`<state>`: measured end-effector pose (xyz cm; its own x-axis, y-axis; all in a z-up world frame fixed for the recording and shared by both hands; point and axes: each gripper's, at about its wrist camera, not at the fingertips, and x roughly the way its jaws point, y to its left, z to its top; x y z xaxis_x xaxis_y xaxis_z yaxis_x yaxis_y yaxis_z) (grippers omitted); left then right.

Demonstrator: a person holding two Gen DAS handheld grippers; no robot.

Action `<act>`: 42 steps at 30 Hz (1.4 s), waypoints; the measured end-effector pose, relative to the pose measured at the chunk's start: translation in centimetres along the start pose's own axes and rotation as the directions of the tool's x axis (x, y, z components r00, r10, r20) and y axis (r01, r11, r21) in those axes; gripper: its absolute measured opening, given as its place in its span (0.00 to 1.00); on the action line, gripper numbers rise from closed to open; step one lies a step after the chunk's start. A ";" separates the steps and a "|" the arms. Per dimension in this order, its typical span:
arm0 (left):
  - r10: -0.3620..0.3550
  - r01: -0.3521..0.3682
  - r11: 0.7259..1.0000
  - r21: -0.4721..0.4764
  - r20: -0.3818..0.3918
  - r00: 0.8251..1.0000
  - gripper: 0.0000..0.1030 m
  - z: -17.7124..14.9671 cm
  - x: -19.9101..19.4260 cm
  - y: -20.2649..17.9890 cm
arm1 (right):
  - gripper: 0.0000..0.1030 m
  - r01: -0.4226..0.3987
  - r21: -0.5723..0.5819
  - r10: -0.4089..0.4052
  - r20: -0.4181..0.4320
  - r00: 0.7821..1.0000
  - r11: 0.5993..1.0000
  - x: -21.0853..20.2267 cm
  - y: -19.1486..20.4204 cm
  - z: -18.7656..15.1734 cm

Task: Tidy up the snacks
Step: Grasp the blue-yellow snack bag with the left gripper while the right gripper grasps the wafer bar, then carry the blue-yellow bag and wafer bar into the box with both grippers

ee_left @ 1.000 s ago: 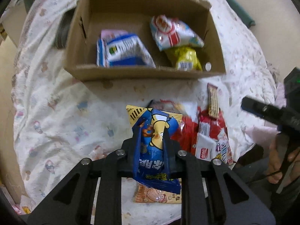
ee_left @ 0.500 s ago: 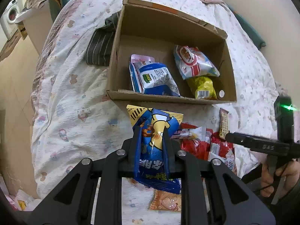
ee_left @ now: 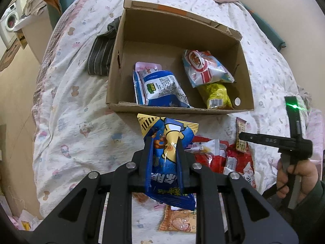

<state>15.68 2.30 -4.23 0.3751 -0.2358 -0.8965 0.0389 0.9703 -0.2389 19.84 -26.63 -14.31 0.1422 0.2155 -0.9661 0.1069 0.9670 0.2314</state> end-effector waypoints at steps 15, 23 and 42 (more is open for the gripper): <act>0.014 -0.014 1.000 -0.007 -0.014 1.000 0.16 -0.2 0.6 0.1 | 0.29 -0.073 0.000 0.073 0.079 0.994 0.997 -2.6 -1.6 -0.5; 0.030 -0.028 0.999 -0.039 0.045 0.999 0.16 -0.1 -0.8 0.5 | 0.29 -0.185 0.086 0.166 0.189 0.968 0.979 -7.3 -4.3 -0.7; 0.061 -0.056 0.998 -0.027 0.256 0.965 0.16 7.5 -5.5 -0.1 | 0.29 -0.206 -0.174 0.256 0.358 0.898 0.963 -12.7 6.1 5.6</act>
<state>20.51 3.93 3.51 0.6014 -0.1541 -0.7840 -0.0073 0.9801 -0.1983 24.17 -24.23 0.03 0.5071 0.3926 -0.7673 -0.0973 0.9106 0.4017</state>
